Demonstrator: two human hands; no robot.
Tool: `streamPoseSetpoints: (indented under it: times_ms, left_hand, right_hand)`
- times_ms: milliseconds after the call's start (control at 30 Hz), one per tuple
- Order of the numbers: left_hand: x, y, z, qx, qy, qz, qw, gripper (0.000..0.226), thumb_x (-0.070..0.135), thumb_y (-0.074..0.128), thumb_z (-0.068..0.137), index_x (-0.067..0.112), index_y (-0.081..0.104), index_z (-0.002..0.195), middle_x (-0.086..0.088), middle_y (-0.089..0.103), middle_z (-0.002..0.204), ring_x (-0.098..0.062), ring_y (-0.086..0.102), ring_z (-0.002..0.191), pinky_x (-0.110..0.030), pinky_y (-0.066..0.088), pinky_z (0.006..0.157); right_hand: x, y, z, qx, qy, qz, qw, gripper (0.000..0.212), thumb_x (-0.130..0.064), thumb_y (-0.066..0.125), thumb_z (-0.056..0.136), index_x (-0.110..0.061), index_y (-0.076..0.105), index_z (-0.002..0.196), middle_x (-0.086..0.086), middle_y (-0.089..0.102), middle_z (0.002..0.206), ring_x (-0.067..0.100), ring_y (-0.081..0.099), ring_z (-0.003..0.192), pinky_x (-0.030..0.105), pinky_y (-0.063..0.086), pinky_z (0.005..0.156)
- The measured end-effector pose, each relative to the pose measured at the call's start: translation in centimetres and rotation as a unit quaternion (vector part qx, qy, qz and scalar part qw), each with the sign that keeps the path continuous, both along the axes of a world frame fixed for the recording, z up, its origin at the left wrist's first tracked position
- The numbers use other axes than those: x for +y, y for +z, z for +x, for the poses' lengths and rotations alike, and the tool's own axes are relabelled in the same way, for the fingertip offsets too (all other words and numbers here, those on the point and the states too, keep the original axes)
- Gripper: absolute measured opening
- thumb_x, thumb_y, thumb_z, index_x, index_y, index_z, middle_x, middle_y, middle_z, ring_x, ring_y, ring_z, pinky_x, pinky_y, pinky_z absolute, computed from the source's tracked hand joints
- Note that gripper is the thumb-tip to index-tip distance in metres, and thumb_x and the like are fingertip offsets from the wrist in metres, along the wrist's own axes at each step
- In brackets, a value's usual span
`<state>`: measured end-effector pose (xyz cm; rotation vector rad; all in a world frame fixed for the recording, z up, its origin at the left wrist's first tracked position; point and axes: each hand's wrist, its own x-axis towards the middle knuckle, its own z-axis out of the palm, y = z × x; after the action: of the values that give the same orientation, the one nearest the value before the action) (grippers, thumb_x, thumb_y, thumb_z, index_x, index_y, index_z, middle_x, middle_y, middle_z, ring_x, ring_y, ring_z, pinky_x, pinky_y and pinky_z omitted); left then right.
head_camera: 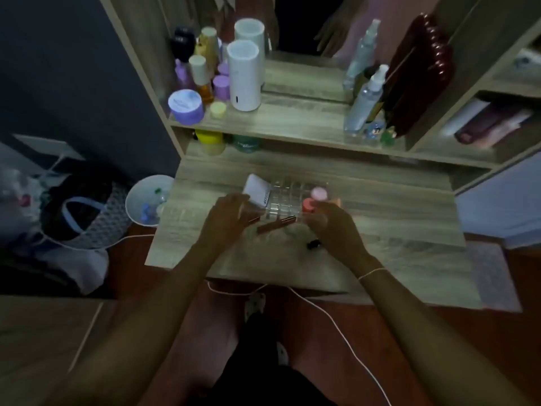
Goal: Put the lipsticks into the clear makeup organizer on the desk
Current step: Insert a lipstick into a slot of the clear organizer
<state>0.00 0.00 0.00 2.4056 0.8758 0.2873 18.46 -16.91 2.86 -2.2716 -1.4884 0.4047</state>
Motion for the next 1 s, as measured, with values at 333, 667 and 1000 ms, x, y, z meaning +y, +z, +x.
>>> streamPoseSetpoints:
  times_ms: [333, 667, 1000]
  left_hand:
    - [-0.2, -5.3, -0.2, 0.061, -0.012, 0.020, 0.998, 0.035, 0.011, 0.053, 0.092, 0.011, 0.054, 0.127, -0.016, 0.060, 0.120, -0.032, 0.053, 0.113, -0.044, 0.041, 0.099]
    - [-0.2, -5.4, -0.6, 0.068, -0.060, 0.076, 0.993, 0.033, 0.006, 0.072, 0.075, 0.003, 0.066, 0.107, -0.023, 0.068, 0.091, -0.042, 0.067, 0.088, -0.046, 0.058, 0.074]
    - [-1.2, -4.1, -1.3, -0.044, 0.030, -0.107, 0.993, 0.042, -0.002, 0.062, 0.084, 0.003, 0.056, 0.125, -0.026, 0.054, 0.120, -0.033, 0.052, 0.112, -0.041, 0.044, 0.098]
  right_hand:
    - [3.3, -5.4, -2.9, 0.050, 0.019, -0.099, 0.994, 0.036, -0.013, 0.052, 0.092, -0.014, 0.056, 0.127, 0.008, 0.055, 0.133, 0.026, 0.049, 0.122, 0.034, 0.039, 0.104]
    - [4.7, -6.1, -3.5, -0.026, 0.014, -0.138, 0.990, 0.037, -0.008, 0.055, 0.089, -0.006, 0.056, 0.126, 0.018, 0.059, 0.119, 0.035, 0.055, 0.108, 0.041, 0.049, 0.084]
    - [4.2, -6.1, -3.9, -0.025, -0.032, -0.130, 0.991, 0.030, -0.015, 0.059, 0.089, -0.010, 0.061, 0.118, 0.013, 0.062, 0.110, 0.031, 0.055, 0.104, 0.038, 0.044, 0.087]
